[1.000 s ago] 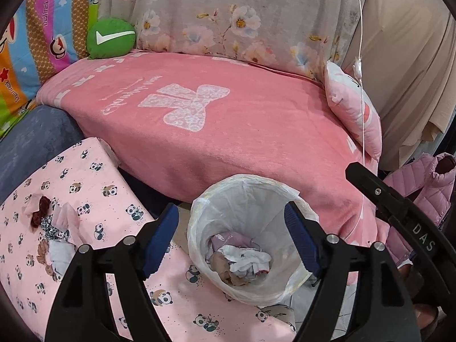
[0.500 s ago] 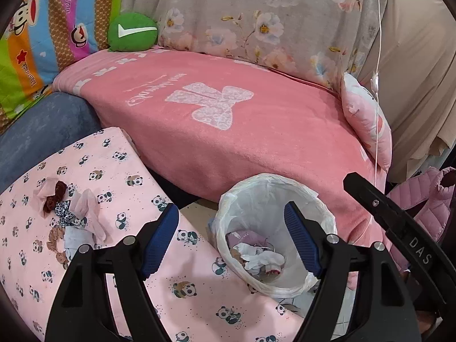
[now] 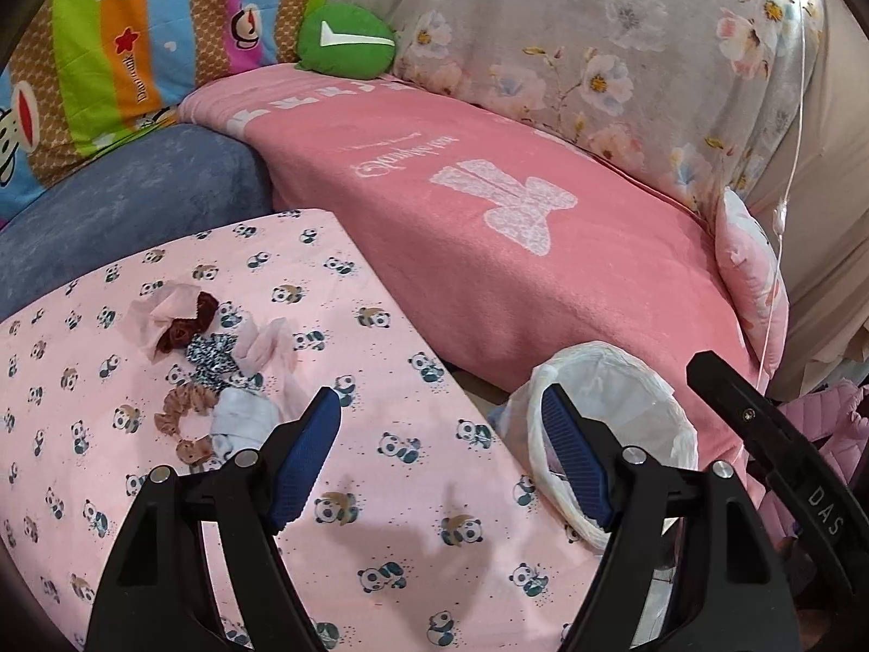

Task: Collect trash
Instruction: 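Move both grippers back to the remaining cloth pile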

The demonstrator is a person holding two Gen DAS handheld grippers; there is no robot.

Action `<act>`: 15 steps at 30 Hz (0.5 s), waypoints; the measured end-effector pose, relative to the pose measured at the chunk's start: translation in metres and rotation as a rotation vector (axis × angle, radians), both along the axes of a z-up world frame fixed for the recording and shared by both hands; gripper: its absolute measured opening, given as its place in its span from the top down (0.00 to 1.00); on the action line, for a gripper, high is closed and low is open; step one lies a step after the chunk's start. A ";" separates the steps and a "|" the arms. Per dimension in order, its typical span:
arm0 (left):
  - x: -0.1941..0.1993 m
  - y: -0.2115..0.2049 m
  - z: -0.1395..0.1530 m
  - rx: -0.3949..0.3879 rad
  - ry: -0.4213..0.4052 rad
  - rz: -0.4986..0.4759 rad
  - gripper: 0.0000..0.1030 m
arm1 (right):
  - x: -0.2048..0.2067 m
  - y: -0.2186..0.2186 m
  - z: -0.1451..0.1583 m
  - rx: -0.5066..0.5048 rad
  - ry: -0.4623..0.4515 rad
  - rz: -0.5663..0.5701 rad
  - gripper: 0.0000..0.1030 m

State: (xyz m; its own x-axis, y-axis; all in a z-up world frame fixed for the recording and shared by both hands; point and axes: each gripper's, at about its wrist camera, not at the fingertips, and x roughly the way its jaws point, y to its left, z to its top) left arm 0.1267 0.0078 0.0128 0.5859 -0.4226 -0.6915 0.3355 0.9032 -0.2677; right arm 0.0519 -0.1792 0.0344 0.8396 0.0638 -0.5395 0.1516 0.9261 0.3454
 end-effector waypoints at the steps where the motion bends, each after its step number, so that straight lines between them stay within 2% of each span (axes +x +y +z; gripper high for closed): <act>1: 0.002 0.005 -0.001 0.000 0.002 0.014 0.29 | 0.002 0.005 0.000 -0.002 0.003 0.010 0.62; 10: 0.010 0.068 -0.021 0.046 0.012 0.149 0.29 | 0.029 0.072 -0.013 -0.033 0.062 0.139 0.61; 15: 0.017 0.104 -0.041 0.066 0.051 0.223 0.29 | 0.045 0.107 -0.027 -0.041 0.104 0.200 0.61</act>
